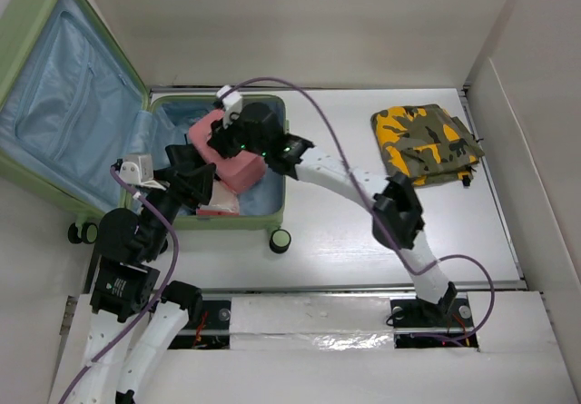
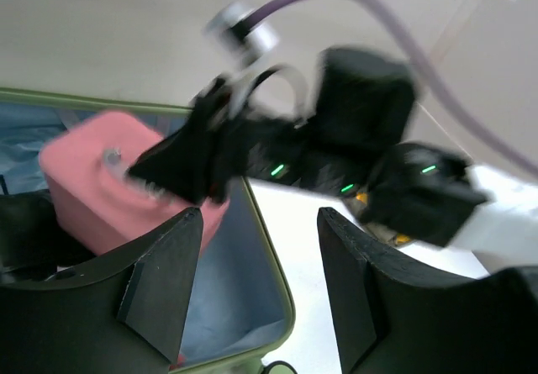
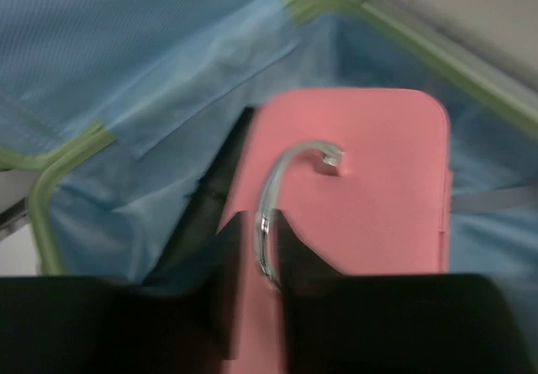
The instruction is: Pack the luggage
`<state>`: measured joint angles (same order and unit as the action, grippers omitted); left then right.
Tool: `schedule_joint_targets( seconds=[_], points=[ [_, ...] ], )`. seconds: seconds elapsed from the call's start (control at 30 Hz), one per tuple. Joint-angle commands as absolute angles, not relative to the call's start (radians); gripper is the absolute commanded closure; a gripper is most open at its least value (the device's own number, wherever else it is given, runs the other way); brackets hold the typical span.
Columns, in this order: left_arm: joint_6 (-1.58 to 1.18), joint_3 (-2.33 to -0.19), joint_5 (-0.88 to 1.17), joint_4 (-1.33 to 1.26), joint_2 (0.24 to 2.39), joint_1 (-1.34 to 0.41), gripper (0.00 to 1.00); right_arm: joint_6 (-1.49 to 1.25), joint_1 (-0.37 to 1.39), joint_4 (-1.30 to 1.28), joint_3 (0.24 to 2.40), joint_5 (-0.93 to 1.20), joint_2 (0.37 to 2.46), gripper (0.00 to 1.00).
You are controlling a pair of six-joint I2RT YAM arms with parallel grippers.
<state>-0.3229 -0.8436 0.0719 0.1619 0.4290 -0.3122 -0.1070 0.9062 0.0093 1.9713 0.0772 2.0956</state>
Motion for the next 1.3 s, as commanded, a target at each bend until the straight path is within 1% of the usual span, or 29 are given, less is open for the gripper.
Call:
schedule_joint_targets(
  seconds=[0.0, 0.03, 0.1, 0.17, 0.2, 0.23, 0.27, 0.3, 0.33, 0.37, 0.4, 0.43, 0.47, 0.5, 0.53, 0.57, 0.6, 0.63, 0.67, 0.7, 0.73, 0.77, 0.8, 0.83, 0.9, 0.93, 1.17, 1.2, 1.27],
  points=[
    [-0.331, -0.841, 0.025, 0.123, 0.410, -0.308, 0.46, -0.077, 0.965, -0.038, 2.202, 0.227, 2.224, 0.58],
    [-0.331, -0.841, 0.020, 0.124, 0.402, -0.308, 0.46, -0.118, 0.965, -0.043, 2.215, 0.333, 2.238, 0.46],
    [-0.336, -0.836, 0.009, 0.120, 0.391, -0.308, 0.46, -0.129, 0.965, -0.034, 2.204, 0.379, 2.205, 0.37],
    [-0.337, -0.833, 0.009, 0.118, 0.387, -0.308, 0.46, -0.091, 0.953, -0.019, 2.097, 0.351, 2.120, 0.30],
    [-0.337, -0.833, 0.009, 0.118, 0.388, -0.308, 0.46, -0.080, 0.924, 0.026, 2.041, 0.292, 2.067, 0.24],
    [-0.337, -0.834, 0.015, 0.118, 0.393, -0.308, 0.46, -0.068, 0.908, 0.044, 1.979, 0.261, 1.951, 0.24],
    [-0.336, -0.836, 0.018, 0.117, 0.396, -0.308, 0.46, -0.054, 0.888, 0.060, 1.857, 0.238, 1.890, 0.24],
    [-0.336, -0.836, 0.021, 0.118, 0.397, -0.308, 0.46, -0.052, 0.840, 0.099, 1.791, 0.206, 1.832, 0.24],
    [-0.336, -0.836, 0.026, 0.117, 0.397, -0.308, 0.46, -0.054, 0.810, 0.121, 1.719, 0.193, 1.710, 0.25],
    [-0.337, -0.836, 0.028, 0.117, 0.396, -0.308, 0.46, -0.067, 0.778, 0.149, 1.574, 0.178, 1.651, 0.31],
    [-0.336, -0.836, 0.029, 0.115, 0.397, -0.308, 0.46, -0.072, 0.744, 0.199, 1.504, 0.172, 1.596, 0.38],
    [-0.336, -0.836, 0.035, 0.117, 0.394, -0.308, 0.46, -0.071, 0.679, 0.215, 1.436, 0.157, 1.544, 0.48],
    [-0.337, -0.836, 0.035, 0.115, 0.394, -0.308, 0.46, -0.064, 0.645, 0.219, 1.375, 0.115, 1.457, 0.77],
    [-0.336, -0.836, 0.038, 0.114, 0.396, -0.308, 0.46, -0.060, 0.614, 0.201, 1.274, 0.012, 1.425, 0.92],
    [-0.336, -0.836, 0.043, 0.114, 0.394, -0.308, 0.46, -0.051, 0.553, 0.171, 1.240, -0.065, 1.404, 1.00],
    [-0.336, -0.836, 0.043, 0.114, 0.394, -0.308, 0.46, -0.032, 0.523, 0.128, 1.214, -0.127, 1.394, 1.00],
    [-0.336, -0.836, 0.048, 0.114, 0.394, -0.308, 0.46, -0.028, 0.497, 0.057, 1.177, -0.250, 1.400, 1.00],
    [-0.336, -0.836, 0.048, 0.114, 0.396, -0.308, 0.46, -0.025, 0.468, 0.028, 1.163, -0.303, 1.411, 0.99],
    [-0.336, -0.836, 0.048, 0.114, 0.394, -0.308, 0.46, -0.022, 0.410, 0.003, 1.157, -0.340, 1.429, 0.91],
    [-0.336, -0.836, 0.051, 0.114, 0.394, -0.308, 0.46, -0.025, 0.384, -0.067, 1.155, -0.391, 1.475, 0.67],
    [-0.336, -0.836, 0.051, 0.110, 0.397, -0.308, 0.46, -0.020, 0.358, -0.078, 1.155, -0.402, 1.503, 0.54],
    [-0.336, -0.836, 0.054, 0.112, 0.399, -0.308, 0.46, -0.012, 0.316, -0.092, 1.164, -0.396, 1.534, 0.44],
    [-0.336, -0.835, 0.054, 0.110, 0.396, -0.308, 0.46, -0.012, 0.299, -0.156, 1.186, -0.382, 1.569, 0.33],
    [-0.336, -0.834, 0.055, 0.110, 0.394, -0.308, 0.46, -0.012, 0.287, -0.187, 1.210, -0.376, 1.642, 0.28],
    [-0.336, -0.834, 0.054, 0.110, 0.393, -0.308, 0.46, 0.023, 0.266, -0.280, 1.294, -0.342, 1.716, 0.21],
    [-0.336, -0.834, 0.051, 0.110, 0.394, -0.308, 0.46, 0.025, 0.265, -0.307, 1.325, -0.344, 1.783, 0.19],
    [-0.337, -0.831, 0.057, 0.107, 0.400, -0.308, 0.46, 0.029, 0.183, -0.446, 1.468, -0.316, 2.009, 0.18],
    [-0.337, -0.831, 0.057, 0.109, 0.402, -0.308, 0.46, 0.025, 0.173, -0.465, 1.497, -0.298, 2.013, 0.18],
    [-0.337, -0.833, 0.058, 0.109, 0.397, -0.308, 0.46, 0.029, 0.164, -0.465, 1.514, -0.330, 2.025, 0.18]
  ],
)
